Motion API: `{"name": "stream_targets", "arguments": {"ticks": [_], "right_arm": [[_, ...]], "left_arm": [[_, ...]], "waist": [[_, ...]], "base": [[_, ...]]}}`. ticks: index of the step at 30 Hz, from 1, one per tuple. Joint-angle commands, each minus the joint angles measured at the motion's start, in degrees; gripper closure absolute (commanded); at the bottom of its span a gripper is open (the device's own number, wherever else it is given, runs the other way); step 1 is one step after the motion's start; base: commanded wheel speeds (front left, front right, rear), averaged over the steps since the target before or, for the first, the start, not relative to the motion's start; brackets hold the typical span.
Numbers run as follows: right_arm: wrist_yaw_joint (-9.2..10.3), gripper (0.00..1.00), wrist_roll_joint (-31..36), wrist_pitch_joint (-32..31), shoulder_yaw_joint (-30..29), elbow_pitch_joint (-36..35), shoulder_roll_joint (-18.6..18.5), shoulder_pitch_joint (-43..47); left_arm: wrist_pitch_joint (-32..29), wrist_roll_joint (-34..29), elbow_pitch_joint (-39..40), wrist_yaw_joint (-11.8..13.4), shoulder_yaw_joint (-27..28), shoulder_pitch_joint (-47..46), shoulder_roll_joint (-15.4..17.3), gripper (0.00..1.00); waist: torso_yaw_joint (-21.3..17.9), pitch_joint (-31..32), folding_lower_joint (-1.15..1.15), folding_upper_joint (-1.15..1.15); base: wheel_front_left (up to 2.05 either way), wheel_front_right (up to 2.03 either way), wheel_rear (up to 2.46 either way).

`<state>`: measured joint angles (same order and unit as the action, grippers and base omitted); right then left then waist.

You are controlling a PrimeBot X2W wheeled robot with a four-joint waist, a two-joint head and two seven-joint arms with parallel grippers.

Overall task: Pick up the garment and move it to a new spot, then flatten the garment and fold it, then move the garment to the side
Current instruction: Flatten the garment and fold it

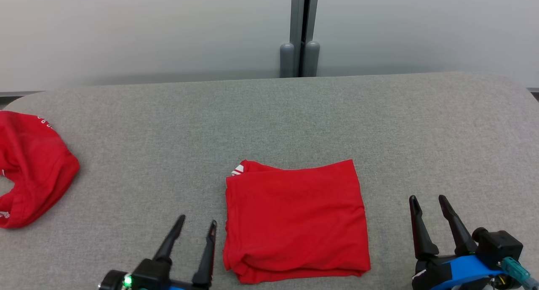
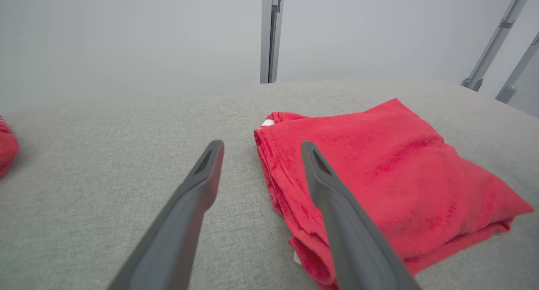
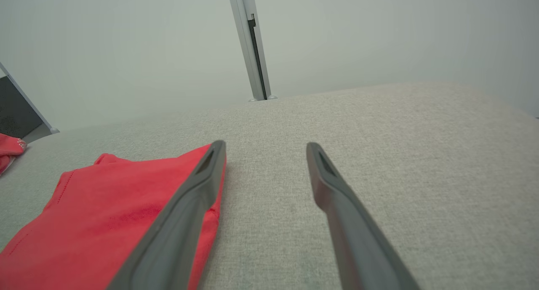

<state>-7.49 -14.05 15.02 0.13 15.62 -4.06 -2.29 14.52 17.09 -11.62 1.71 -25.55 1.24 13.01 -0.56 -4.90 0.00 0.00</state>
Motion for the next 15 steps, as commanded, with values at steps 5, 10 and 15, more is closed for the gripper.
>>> {"name": "stream_targets", "arguments": {"ticks": [5,10,15], "right_arm": [[-0.01,0.0,-0.31,0.2,-0.11,-0.81,-0.1,-0.1],[-0.01,0.0,-0.01,0.2,-0.2,-1.21,-0.3,-0.03],[-0.01,0.0,0.43,0.2,-0.5,-1.97,-0.17,0.27]], "left_arm": [[0.67,-1.18,6.36,2.48,6.56,0.12,0.23,0.0],[0.71,-3.06,10.04,4.48,13.59,1.34,-0.58,0.0],[0.72,-5.53,10.73,5.37,19.17,3.01,-1.87,0.0]], "waist": [[0.16,0.07,0.0,0.0],[0.01,0.29,0.0,0.0],[-0.29,0.64,0.0,0.0]], "base": [[0.0,0.0,0.0],[0.0,0.0,0.0],[0.0,0.0,0.0]]}}
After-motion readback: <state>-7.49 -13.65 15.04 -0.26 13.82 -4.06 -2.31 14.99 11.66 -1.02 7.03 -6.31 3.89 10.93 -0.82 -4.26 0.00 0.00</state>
